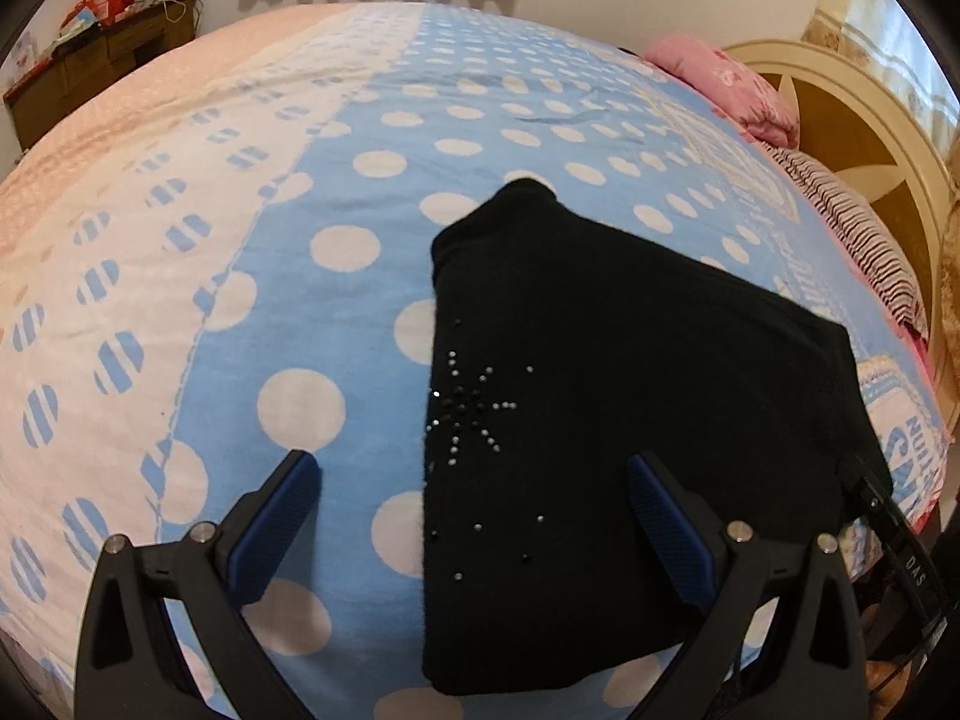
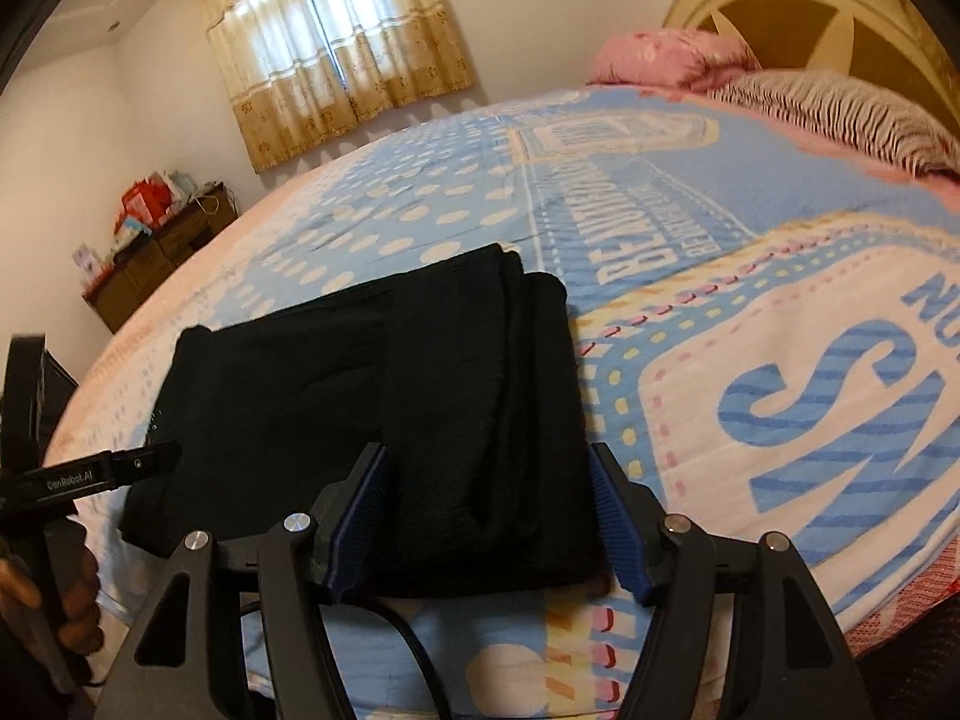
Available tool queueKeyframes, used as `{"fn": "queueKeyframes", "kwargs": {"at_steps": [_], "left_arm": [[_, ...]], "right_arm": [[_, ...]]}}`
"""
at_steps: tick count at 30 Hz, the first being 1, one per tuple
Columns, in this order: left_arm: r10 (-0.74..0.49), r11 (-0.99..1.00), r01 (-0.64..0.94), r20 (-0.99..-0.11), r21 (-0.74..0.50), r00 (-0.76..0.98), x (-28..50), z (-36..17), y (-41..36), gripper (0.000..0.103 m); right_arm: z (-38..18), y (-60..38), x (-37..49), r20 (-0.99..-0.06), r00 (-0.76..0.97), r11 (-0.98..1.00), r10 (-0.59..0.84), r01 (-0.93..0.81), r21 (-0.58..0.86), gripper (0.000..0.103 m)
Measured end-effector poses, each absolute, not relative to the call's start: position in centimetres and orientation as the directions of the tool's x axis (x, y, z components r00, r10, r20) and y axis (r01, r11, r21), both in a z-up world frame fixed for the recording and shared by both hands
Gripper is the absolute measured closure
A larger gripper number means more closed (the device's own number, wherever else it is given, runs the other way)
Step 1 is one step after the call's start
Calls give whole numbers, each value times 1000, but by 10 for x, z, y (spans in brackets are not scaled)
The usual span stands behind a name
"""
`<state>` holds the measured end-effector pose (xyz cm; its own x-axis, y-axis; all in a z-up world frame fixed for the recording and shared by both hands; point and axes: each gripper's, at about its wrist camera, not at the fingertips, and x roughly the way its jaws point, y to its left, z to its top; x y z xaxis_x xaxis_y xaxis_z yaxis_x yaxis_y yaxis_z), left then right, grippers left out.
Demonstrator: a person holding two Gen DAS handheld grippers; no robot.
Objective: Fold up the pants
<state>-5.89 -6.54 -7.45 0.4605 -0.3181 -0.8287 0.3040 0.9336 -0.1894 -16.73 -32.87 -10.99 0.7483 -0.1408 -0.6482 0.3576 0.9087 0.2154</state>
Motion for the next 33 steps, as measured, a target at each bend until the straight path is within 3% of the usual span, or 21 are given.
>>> {"fn": "queueKeyframes", "kwargs": {"at_steps": [8,11,13,17,22,27,33], "left_arm": [[-307,931,325,-839,-167,449,-61,-75,-75,0],[-298,934,321,-841,-158,451,-61,-75,-76,0],[-295,934,322,-842,-154,452,-61,-75,-77,1],[-316,921,358,-836,-156,448,-64,-71,-84,20],[-333,908,389,-833,-156,443,-68,-68,-91,40],[-320,897,431,-821,-102,473,-75,-61,-101,76],[-309,902,421,-821,-94,480,-72,-60,-101,83]], "right_arm": [[-100,-341,-178,-615,769,890,-177,392,234,36],[-110,-341,-171,-643,760,888,-100,359,286,36],[-111,-333,-169,-648,752,903,-118,353,246,36],[-111,-326,-165,-667,736,913,-113,342,222,38],[-109,-315,-163,-673,732,927,-108,318,197,62],[-109,-307,-163,-669,729,933,-143,324,154,68],[-102,-295,-159,-672,713,946,-202,319,53,70]]}}
